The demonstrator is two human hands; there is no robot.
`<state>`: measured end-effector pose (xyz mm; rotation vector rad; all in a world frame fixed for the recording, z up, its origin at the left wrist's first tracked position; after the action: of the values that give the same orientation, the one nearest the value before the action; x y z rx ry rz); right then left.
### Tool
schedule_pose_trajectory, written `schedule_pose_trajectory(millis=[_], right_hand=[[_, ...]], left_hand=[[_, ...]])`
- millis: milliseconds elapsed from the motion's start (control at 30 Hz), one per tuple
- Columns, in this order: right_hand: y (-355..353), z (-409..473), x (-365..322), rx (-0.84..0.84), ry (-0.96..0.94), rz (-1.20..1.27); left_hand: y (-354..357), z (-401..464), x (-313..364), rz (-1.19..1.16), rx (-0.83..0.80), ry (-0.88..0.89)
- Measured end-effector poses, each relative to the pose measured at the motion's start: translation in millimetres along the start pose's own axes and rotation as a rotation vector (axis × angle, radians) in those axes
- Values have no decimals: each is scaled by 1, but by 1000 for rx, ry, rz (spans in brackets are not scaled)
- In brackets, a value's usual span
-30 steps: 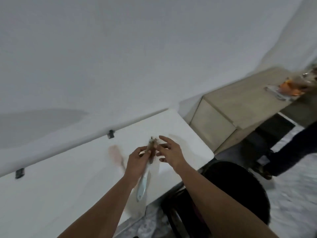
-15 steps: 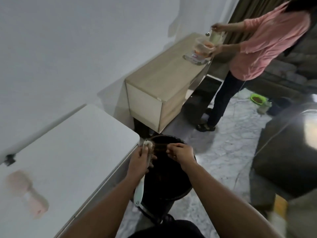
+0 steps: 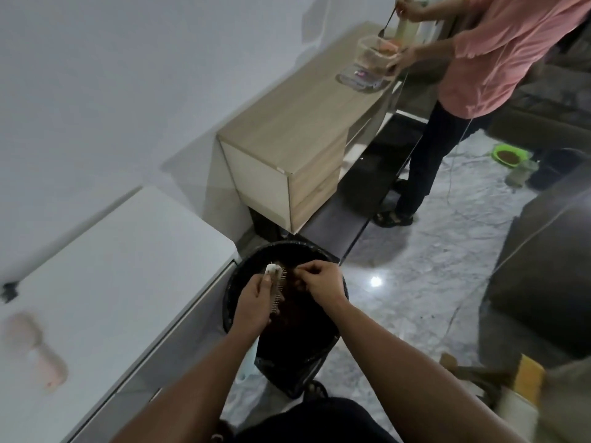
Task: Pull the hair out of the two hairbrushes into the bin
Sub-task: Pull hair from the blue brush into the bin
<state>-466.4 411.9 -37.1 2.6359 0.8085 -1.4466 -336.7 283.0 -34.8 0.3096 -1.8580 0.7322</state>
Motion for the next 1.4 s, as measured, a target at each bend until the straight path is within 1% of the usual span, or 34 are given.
schedule_pose_trajectory(millis=[67,133,167,200,233,267,300,367,400,433,467,500,567,667,733,800,867,900,1000,1033,1100,1167,1233,1333,1367,1400], right_hand=[[-15,8,16,41,148,77],[-30,13,32,142,318,259],[-38,14,39,209,371,345],[-44,14,42,263,389,377],[-45,14,41,279,381,355],[-41,13,37,240,344,286],[-30,8,29,148,275,211],[2,-9,9,-101,114,90],[17,-17,0,-188,43,55],[28,-22,-6,-223,-16,30],[33,-24,-10,-215,-40,13],[33,-20,-8,-188,-23,7],[23,-9,4,-123,52,-41],[-14,13,36,67,208,-161],[-31,18,50,125,276,-172],[-27,18,49,63,270,-224],[-6,9,36,-61,198,-321],[8,5,30,-119,143,-327],[46,-21,3,-276,-23,-194],[50,-25,-4,-274,-69,-167],[43,-20,-8,-181,-51,-81],[23,-6,8,-59,70,-35],[-1,5,27,58,189,-66],[-28,11,47,189,257,-164],[-31,12,50,201,272,-178],[-29,11,49,175,277,-185]], left_hand=[[0,1,-3,8,37,31],[-1,0,-4,-27,109,18],[-5,-1,-5,-57,157,-1],[-9,-1,-5,-85,195,-18],[-13,0,-6,-106,213,-35],[-15,0,-7,-126,211,-52],[-15,1,-7,-147,192,-64],[-7,-1,-3,-191,129,-85],[-1,-2,-1,-204,100,-95],[3,-4,0,-210,86,-93],[6,-6,0,-213,91,-79],[6,-8,0,-217,111,-62],[-4,-11,-3,-232,168,-51],[-22,-14,-11,-288,243,-68],[-33,-15,-19,-318,279,-97],[-36,-15,-28,-372,270,-163],[-31,-17,-31,-414,217,-226],[-26,-20,-28,-414,175,-244],[-9,-30,-17,-343,25,-212],[-6,-32,-14,-316,3,-180],[-8,-35,-12,-258,-10,-123],[-15,-39,-8,-223,-4,-79],[-23,-42,-4,-233,32,-66],[-37,-38,-18,-271,142,-103],[-41,-36,-24,-309,163,-134],[-43,-33,-30,-349,163,-171]])
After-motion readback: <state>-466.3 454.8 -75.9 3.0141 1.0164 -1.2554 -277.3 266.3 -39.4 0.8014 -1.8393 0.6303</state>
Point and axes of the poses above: each hand's wrist, its own z-axis towards the middle knuckle, its own y-axis out of the palm, x = y × z, the point moved 5 cm from there along z, towards the middle knuckle, and after that the axes turned 11 degrees about y, right-handed, at the moved point
